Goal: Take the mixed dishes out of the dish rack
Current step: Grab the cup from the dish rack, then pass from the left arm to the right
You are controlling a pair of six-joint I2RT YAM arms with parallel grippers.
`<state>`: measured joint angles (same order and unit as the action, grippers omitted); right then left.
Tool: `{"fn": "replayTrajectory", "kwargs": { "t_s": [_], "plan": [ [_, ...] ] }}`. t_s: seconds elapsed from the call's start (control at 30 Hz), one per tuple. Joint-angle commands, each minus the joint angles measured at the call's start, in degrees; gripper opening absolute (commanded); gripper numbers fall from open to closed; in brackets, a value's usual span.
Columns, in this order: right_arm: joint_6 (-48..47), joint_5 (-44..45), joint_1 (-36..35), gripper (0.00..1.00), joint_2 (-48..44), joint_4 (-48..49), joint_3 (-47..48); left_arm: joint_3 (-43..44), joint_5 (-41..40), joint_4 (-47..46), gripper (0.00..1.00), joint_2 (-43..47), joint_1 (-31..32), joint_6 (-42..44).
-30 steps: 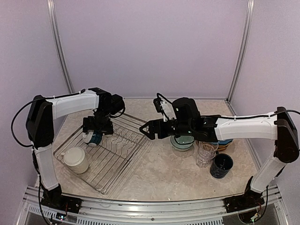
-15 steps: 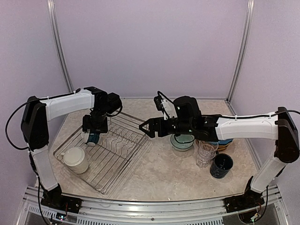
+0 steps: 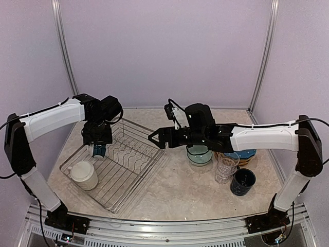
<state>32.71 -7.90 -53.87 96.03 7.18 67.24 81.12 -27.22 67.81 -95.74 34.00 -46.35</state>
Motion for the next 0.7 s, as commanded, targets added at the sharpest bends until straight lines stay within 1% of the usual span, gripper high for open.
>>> {"fn": "replayTrajectory", "kwargs": {
  "t_s": [0.0, 0.1, 0.23, 0.47, 0.67],
  "plan": [
    [-0.1, -1.2, -0.7, 0.88, 4.2, -0.8, 4.6, -1.8, 2.9, -3.8, 0.42, 5.9, 0.2, 2.3],
    [-1.9, -1.4, -1.9, 0.88, 5.8, -1.4, 6.8, -3.6, 5.5, -5.7, 0.42, 9.2, -0.1, 3.1],
    [-3.8, -1.6, -2.4, 0.89, 7.7, -2.2, 9.0, -6.2, 12.1, -10.1, 0.41, 13.6, -0.7, 4.3],
    [-4.3, -0.1, -2.5, 0.89, 8.7, -4.2, 11.0, -8.0, 19.9, -13.2, 0.41, 19.0, -1.4, 6.5],
    [-4.9, 2.0, -2.4, 0.9, 8.3, -6.4, 12.1, -10.6, 31.5, -18.0, 0.4, 22.2, -4.7, 8.9]
  ]
}}
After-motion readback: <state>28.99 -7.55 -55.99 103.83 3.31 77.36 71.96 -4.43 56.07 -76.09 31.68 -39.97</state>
